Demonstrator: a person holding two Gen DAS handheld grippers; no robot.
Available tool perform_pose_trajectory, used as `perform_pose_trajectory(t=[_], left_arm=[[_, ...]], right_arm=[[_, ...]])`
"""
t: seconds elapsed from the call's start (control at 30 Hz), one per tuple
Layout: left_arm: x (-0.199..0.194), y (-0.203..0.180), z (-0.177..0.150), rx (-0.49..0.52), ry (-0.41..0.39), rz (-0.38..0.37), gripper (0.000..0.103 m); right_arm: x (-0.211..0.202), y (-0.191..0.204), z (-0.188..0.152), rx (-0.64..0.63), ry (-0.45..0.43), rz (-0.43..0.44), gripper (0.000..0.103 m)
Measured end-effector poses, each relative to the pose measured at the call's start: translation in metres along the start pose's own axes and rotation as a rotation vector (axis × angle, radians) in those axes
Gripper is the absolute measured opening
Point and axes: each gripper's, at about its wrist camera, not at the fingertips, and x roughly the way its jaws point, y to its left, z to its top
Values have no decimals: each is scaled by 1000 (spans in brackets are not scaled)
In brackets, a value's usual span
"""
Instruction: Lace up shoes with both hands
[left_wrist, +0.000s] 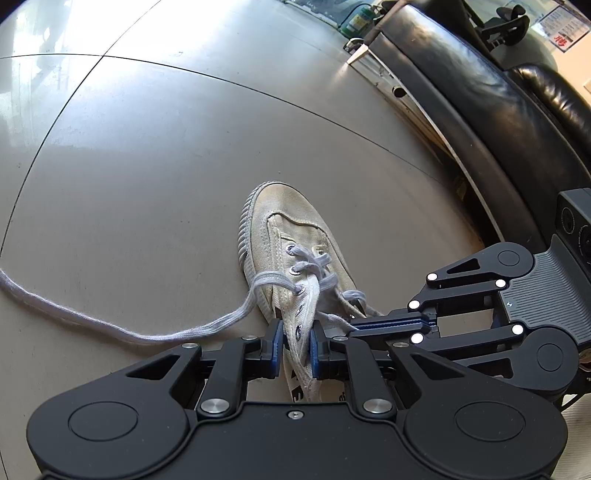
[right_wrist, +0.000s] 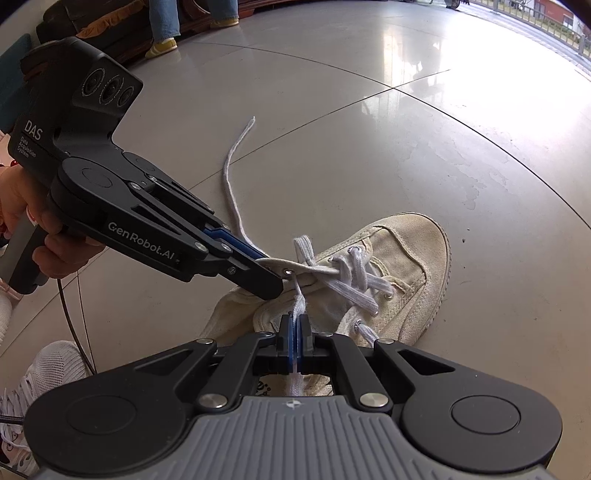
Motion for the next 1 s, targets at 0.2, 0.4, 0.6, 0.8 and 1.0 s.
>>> perform_pose_trajectory(t=[0.2,0.4,0.6,0.8,1.0], left_arm=[[1,1,0,-4,2,-4,11],[2,0,-1,-3,3,-3,11],[1,-1,-1,3,4,-1,11],[1,-1,-1,7,3,1,11],[3,-2,-1,10,2,1,11]], right_arm=[[-4,3,1,-2,-7,14,2],[-5,2,0,10,-4,12,2],[-4,2,1,9,-7,9,2],[-2,2,1,11,-5,9,2],[-1,4,2,7,-7,23,2]])
